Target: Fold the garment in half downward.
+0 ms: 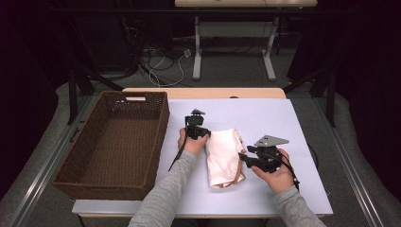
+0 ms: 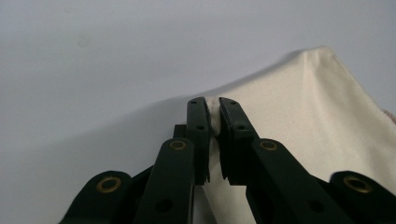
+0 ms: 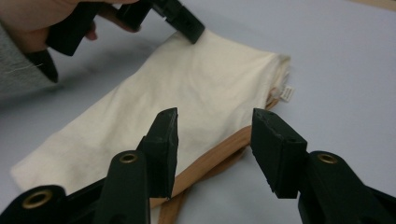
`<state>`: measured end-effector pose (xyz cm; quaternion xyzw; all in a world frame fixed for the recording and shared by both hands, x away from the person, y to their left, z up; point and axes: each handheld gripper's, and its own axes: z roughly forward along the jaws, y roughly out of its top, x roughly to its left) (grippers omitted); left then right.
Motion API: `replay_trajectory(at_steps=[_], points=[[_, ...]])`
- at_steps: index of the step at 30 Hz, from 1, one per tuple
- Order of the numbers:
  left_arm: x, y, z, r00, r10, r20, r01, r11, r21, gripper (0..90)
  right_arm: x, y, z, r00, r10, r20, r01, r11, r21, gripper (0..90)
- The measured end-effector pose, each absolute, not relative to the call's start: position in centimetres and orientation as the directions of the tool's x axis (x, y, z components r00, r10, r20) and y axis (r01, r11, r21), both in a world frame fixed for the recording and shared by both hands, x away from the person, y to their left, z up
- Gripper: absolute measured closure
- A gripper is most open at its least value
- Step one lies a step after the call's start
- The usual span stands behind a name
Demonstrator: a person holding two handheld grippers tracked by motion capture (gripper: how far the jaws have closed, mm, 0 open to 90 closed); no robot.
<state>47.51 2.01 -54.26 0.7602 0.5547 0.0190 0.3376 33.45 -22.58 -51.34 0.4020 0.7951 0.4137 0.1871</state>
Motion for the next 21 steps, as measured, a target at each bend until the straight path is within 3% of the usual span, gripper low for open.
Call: replay_trajectory(at_steps=[9,16,21], points=[[48.1,3.0,-53.4,0.368,0.868,-0.334,0.818,-0.131,0.56,84.2,33.3,-21.7,-51.2,-0.647,0.762,0.024,0.461,0.366,0.808,44.8],[48.4,3.6,-52.5,0.361,0.883,-0.3,0.8,-0.128,0.587,84.2,33.3,-19.9,-51.4,-0.712,0.696,-0.097,0.364,0.483,0.797,39.2],[48.6,4.0,-52.0,0.353,0.892,-0.281,0.791,-0.124,0.598,84.2,33.2,-18.7,-51.7,-0.744,0.666,-0.063,0.379,0.497,0.781,36.6]])
